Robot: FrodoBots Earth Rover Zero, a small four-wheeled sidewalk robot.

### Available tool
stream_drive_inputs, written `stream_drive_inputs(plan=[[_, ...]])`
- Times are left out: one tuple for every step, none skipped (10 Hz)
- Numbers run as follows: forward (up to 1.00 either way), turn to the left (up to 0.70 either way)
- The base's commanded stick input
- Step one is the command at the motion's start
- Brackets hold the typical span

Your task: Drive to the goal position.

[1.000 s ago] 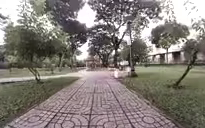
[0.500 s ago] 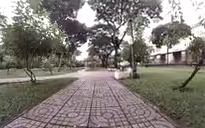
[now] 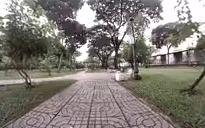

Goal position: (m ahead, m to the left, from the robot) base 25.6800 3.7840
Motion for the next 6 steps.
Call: stream_drive_inputs(plan=[[0.5,0.0],[0.5,0.0],[0.5,0.0],[0.5,0.0],[0.5,0.0],[0.5,0.0]])
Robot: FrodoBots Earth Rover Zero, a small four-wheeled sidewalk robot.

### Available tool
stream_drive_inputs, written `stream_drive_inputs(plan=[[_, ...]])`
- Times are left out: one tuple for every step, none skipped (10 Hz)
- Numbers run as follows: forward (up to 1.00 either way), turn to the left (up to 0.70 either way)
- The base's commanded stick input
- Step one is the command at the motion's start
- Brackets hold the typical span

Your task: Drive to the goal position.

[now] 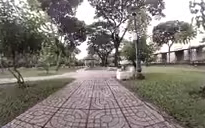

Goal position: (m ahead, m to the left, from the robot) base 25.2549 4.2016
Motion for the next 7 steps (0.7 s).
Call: stream_drive_inputs(plan=[[0.5,0.0],[0.5,0.0],[0.5,0.18],[0.5,0.27],[0.5,0.27],[0.5,0.0],[0.5,0.0]])
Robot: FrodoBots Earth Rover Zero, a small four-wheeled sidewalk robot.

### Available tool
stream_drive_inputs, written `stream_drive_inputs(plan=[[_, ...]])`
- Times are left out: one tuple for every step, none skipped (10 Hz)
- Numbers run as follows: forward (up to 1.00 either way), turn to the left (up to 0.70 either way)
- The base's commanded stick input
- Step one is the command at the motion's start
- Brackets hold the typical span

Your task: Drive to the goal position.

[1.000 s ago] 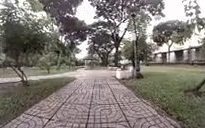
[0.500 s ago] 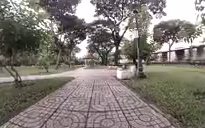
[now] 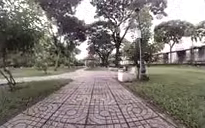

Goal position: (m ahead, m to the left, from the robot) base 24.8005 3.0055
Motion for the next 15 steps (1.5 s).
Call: stream_drive_inputs(plan=[[0.5,0.0],[0.5,0.0],[0.5,0.0],[0.5,0.0],[0.5,0.0],[0.5,0.27],[0.5,0.27],[0.5,0.09],[0.5,0.0],[0.5,0.0],[0.5,0.0],[0.5,0.0],[0.5,0.0],[0.5,0.0],[0.5,0.0]])
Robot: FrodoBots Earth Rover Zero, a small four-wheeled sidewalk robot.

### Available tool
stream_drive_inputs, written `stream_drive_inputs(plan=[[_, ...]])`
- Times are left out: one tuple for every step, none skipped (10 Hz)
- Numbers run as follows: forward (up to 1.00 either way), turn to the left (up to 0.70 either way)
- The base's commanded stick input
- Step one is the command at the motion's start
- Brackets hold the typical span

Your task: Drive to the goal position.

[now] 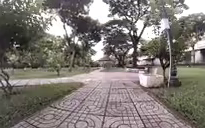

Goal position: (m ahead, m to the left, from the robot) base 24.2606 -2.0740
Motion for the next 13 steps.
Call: stream_drive_inputs(plan=[[0.5,0.0],[0.5,0.0],[0.5,0.0],[0.5,0.0],[0.5,0.0],[0.61,0.0],[0.7,0.0],[0.7,0.0],[0.7,0.0],[0.7,0.0],[0.7,0.0],[0.7,0.0],[0.7,0.0]])
